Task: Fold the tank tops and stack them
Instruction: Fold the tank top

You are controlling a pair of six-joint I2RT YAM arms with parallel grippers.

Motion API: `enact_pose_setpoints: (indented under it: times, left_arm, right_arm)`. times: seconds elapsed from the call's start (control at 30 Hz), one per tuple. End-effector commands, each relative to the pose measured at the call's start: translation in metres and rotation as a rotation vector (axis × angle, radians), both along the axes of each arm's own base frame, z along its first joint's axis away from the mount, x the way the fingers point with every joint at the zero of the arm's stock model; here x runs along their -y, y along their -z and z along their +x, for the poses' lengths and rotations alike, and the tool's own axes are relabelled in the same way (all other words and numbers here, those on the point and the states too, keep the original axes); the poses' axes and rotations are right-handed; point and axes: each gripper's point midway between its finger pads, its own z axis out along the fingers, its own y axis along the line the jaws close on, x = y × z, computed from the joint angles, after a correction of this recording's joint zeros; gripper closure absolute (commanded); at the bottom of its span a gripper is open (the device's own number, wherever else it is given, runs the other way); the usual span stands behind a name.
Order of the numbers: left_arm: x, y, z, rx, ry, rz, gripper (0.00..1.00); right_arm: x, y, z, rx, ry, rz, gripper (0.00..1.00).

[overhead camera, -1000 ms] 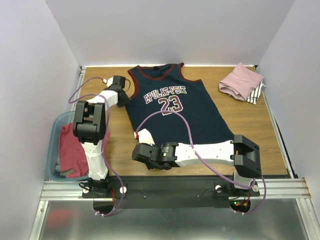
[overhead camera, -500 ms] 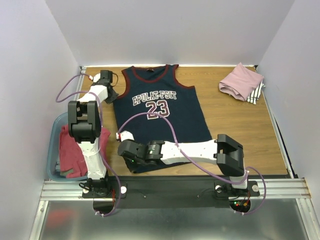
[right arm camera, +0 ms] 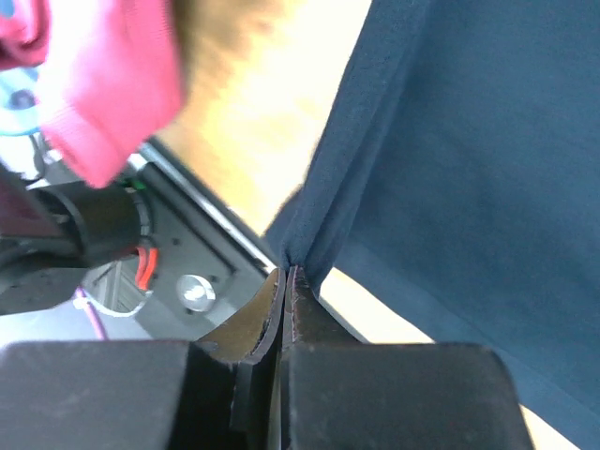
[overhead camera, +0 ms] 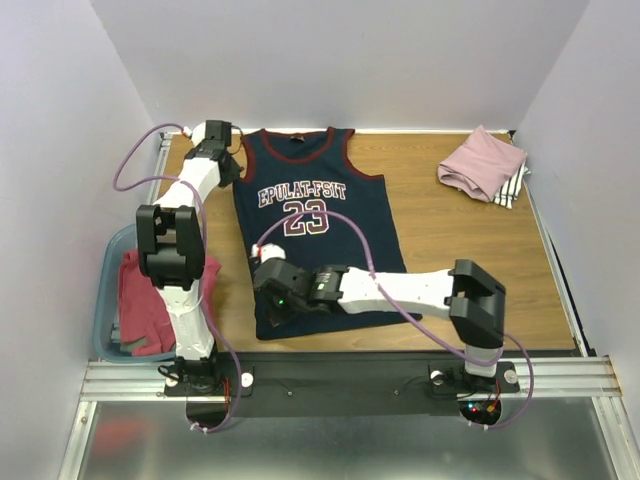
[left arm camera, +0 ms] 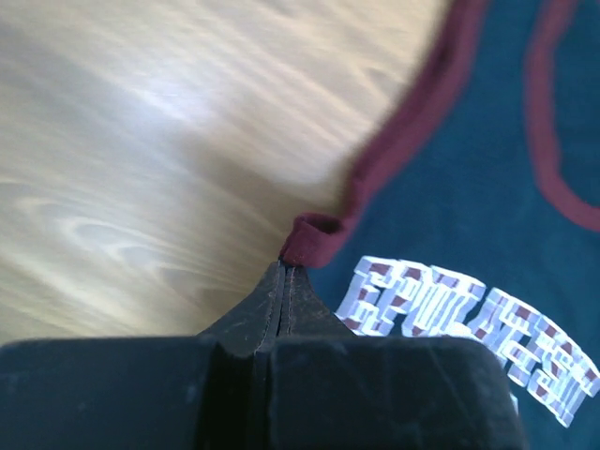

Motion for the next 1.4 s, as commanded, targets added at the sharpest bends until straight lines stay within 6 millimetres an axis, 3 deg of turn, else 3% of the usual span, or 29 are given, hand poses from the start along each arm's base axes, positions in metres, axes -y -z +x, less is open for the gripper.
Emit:
enact_pose_setpoints:
  times: [0.0,0.17,0.23,0.27,0.3,0.33,0.53,0.77,1.0,1.07,1.1,1.13,1.2,1.27,1.37]
  left_arm:
    - [0.024,-0.026,0.022,0.084,0.023,0.010,1.00]
    - [0.072,-0.028,0.035,0.100,0.089,0.004,1.00]
    - [0.085,-0.018,0.038,0.085,0.104,0.007,1.00]
    - [0.093,-0.024,0.042,0.101,0.110,0.002,1.00]
    - [0.104,-0.016,0.042,0.086,0.128,0.002,1.00]
    - [0.112,-0.019,0.044,0.093,0.132,-0.006,1.00]
    - [0.147,-0.004,0.047,0.075,0.174,-0.011,1.00]
    - [0.163,0.006,0.047,0.065,0.190,-0.015,1.00]
    - [0.165,0.015,0.044,0.051,0.200,-0.009,1.00]
    - [0.167,0.017,0.044,0.053,0.210,-0.013,1.00]
    - [0.168,0.014,0.045,0.060,0.218,-0.016,0.94]
    - [0.172,0.010,0.044,0.069,0.236,-0.027,0.78]
    - [0.175,-0.006,0.047,0.114,0.268,-0.029,0.59]
    - [0.183,-0.024,0.050,0.168,0.312,-0.047,0.52]
    - [0.192,-0.059,0.053,0.248,0.371,-0.064,0.47]
  right_arm:
    - [0.016,-0.028,0.011,0.000,0.051,0.088,1.00]
    - [0.047,-0.019,0.019,-0.001,0.118,0.080,1.00]
    - [0.061,-0.007,0.019,-0.008,0.146,0.056,1.00]
    - [0.065,-0.004,0.021,-0.004,0.161,0.054,1.00]
    - [0.070,-0.008,0.022,-0.005,0.177,0.065,0.99]
    - [0.078,0.000,0.022,-0.001,0.193,0.048,1.00]
    - [0.103,0.009,0.026,0.011,0.261,0.032,1.00]
    - [0.124,0.026,0.032,0.021,0.313,-0.006,1.00]
    - [0.132,0.043,0.031,0.014,0.335,-0.036,0.99]
    - [0.135,0.044,0.032,0.021,0.353,-0.039,0.94]
    - [0.137,0.043,0.032,0.021,0.355,-0.037,0.90]
    - [0.138,0.040,0.032,0.022,0.362,-0.030,0.79]
    - [0.143,0.031,0.033,0.035,0.375,-0.004,0.56]
    - [0.152,0.023,0.037,0.066,0.403,-0.003,0.45]
    - [0.172,-0.008,0.051,0.149,0.478,0.021,0.32]
